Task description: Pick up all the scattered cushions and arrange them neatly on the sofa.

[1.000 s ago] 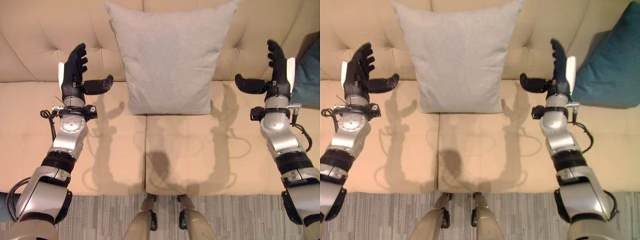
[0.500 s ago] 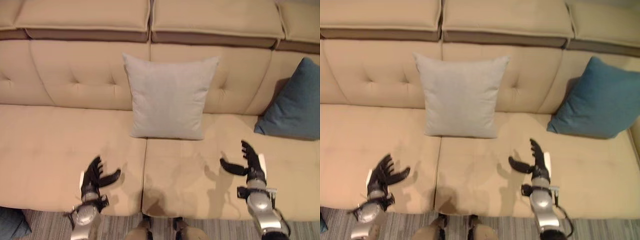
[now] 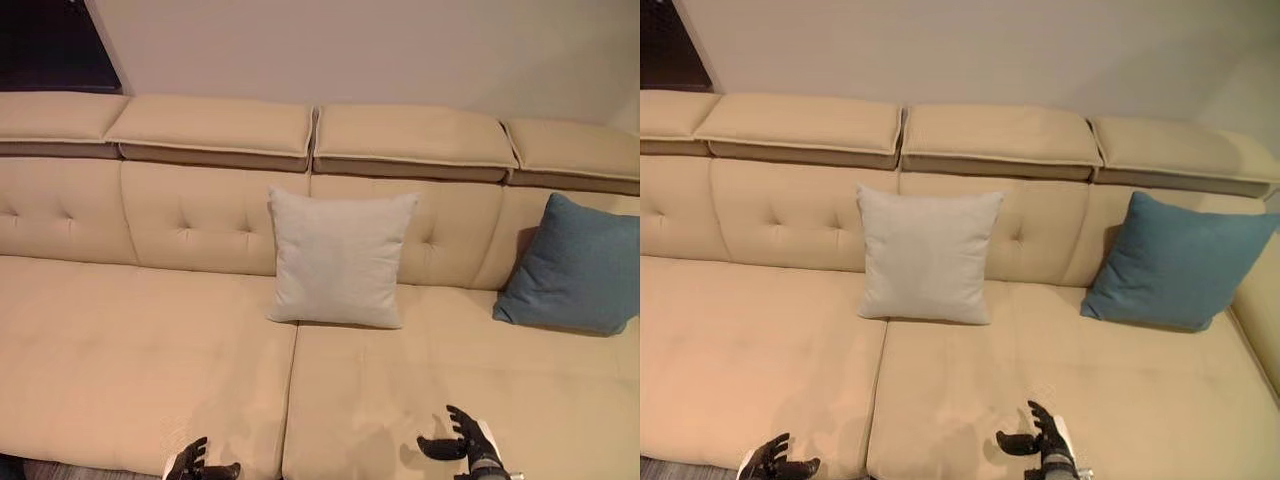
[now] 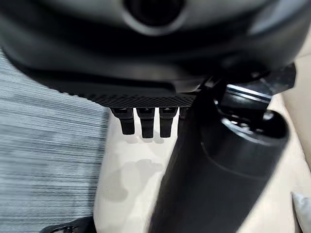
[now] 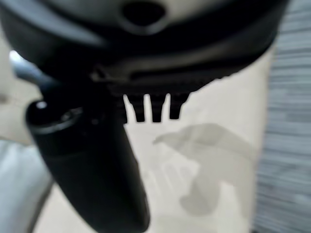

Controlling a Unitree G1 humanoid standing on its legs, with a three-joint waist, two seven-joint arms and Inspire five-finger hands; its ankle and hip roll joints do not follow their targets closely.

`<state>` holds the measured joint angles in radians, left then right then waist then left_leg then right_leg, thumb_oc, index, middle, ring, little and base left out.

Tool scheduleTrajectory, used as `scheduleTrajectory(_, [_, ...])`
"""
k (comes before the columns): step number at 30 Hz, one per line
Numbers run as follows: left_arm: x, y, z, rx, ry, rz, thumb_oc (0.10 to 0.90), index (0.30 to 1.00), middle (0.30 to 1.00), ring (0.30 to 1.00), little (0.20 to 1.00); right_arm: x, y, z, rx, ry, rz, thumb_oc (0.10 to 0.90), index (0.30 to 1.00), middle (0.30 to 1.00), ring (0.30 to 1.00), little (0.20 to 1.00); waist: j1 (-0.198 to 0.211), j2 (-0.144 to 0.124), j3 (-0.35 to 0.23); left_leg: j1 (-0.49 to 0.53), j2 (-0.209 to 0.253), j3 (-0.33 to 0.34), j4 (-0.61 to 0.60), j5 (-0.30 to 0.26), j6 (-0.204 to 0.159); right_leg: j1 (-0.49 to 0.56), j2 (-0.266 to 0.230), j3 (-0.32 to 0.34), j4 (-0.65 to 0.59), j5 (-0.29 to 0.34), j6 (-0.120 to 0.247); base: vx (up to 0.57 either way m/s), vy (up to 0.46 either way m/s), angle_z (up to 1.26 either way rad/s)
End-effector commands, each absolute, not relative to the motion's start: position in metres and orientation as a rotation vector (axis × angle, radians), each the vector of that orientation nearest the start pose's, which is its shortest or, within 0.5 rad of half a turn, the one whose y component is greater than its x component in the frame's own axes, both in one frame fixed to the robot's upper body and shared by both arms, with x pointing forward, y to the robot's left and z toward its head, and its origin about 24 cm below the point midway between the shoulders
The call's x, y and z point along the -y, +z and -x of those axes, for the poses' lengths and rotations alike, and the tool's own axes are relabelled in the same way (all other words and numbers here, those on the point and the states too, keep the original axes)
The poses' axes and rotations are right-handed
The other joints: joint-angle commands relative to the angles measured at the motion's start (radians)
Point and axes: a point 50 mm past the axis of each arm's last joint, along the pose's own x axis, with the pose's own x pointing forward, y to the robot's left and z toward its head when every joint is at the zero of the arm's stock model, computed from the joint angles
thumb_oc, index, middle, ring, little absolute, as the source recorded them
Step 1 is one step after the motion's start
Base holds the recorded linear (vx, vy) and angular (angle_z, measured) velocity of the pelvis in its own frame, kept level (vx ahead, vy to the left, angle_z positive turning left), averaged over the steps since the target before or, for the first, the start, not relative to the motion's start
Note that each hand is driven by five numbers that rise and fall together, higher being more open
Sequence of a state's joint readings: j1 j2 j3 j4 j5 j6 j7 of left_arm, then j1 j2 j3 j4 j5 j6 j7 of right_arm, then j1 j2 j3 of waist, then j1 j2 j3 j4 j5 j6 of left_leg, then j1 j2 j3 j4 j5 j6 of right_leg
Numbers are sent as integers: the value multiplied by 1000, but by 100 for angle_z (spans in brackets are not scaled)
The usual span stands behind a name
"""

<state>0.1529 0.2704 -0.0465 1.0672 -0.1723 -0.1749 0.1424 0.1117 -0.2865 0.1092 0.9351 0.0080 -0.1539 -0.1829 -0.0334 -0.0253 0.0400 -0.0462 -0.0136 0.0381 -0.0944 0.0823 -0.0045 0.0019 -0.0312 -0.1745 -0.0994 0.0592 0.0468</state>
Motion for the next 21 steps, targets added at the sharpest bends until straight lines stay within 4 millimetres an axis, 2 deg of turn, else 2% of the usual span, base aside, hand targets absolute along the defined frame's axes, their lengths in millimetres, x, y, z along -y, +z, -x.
scheduleTrajectory(1, [-268,-139,-100,-936,331,-274,800,900,900,900,900,260,-116,-144,-748,-244,380,800,900,900,900,900,24,-9,-13,60,100,48,7,-83,-93,40,-60,-45,12,-81,98,-3,-52,12])
scheduleTrajectory(4, [-268,-140,-98,-947,332,-276,800,900,900,900,900,261,-118,-142,-764,-245,378,800,900,900,900,900,26,-10,-8,67,106,43,7,-79,-96,50,-54,-49,12,-87,94,-24,-66,10])
scheduleTrajectory(9, [-264,-137,-114,-913,298,-295,800,900,900,900,900,263,-119,-145,-783,-243,401,800,900,900,900,900,31,-8,32,8,123,14,21,-36,-114,28,-37,-68,12,-100,75,-157,-84,28])
scheduleTrajectory(11, [-259,-133,-129,-864,291,-294,800,900,900,900,900,268,-116,-154,-777,-243,445,800,900,900,900,900,49,-19,69,-96,121,-10,102,-13,-130,4,-46,-94,12,-95,68,-262,-85,42])
scheduleTrajectory(12, [-257,-132,-133,-852,291,-284,800,900,900,900,900,269,-115,-157,-772,-240,462,800,900,900,900,900,52,-26,78,-121,117,-15,135,-24,-128,-8,-55,-106,12,-88,64,-309,-108,95])
scheduleTrajectory(13, [-253,-134,-132,-859,287,-273,800,900,900,900,900,272,-114,-158,-776,-231,493,800,900,900,900,900,52,-49,75,-113,102,-10,229,-115,-103,-34,-77,-131,12,-64,63,-232,-77,86])
scheduleTrajectory(14, [-253,-134,-132,-859,287,-273,800,900,900,900,900,272,-114,-159,-775,-231,493,800,900,900,900,900,50,-50,72,-118,100,-12,229,-112,-102,-38,-78,-133,12,-63,64,-219,-55,56])
scheduleTrajectory(15, [-251,-136,-127,-872,282,-265,800,900,900,900,900,273,-113,-160,-774,-223,506,800,900,900,900,900,46,-58,72,-91,92,-4,290,-167,-96,-47,-88,-141,12,-52,61,-91,15,41])
scheduleTrajectory(17, [-247,-139,-124,-884,274,-252,800,900,900,900,900,273,-114,-159,-787,-213,515,800,900,900,900,900,43,-58,70,-39,84,7,358,-216,-94,-54,-91,-153,12,-35,63,-98,52,48])
scheduleTrajectory(18, [-245,-139,-124,-880,275,-243,800,900,900,900,900,272,-115,-158,-794,-210,511,800,900,900,900,900,38,-54,64,-4,71,7,331,-225,-94,-62,-91,-157,12,-26,66,-68,129,21])
scheduleTrajectory(19, [-243,-139,-125,-876,272,-233,800,900,900,900,900,270,-117,-158,-802,-204,513,800,900,900,900,900,25,-43,49,62,58,8,246,-268,-86,-83,-86,-157,12,-6,78,-87,178,33])
scheduleTrajectory(21, [-243,-139,-127,-877,270,-239,800,900,900,900,900,265,-119,-162,-813,-177,527,800,900,900,900,900,37,-50,58,57,-1,-66,198,-272,-67,-133,-97,-137,12,57,97,-209,186,12])
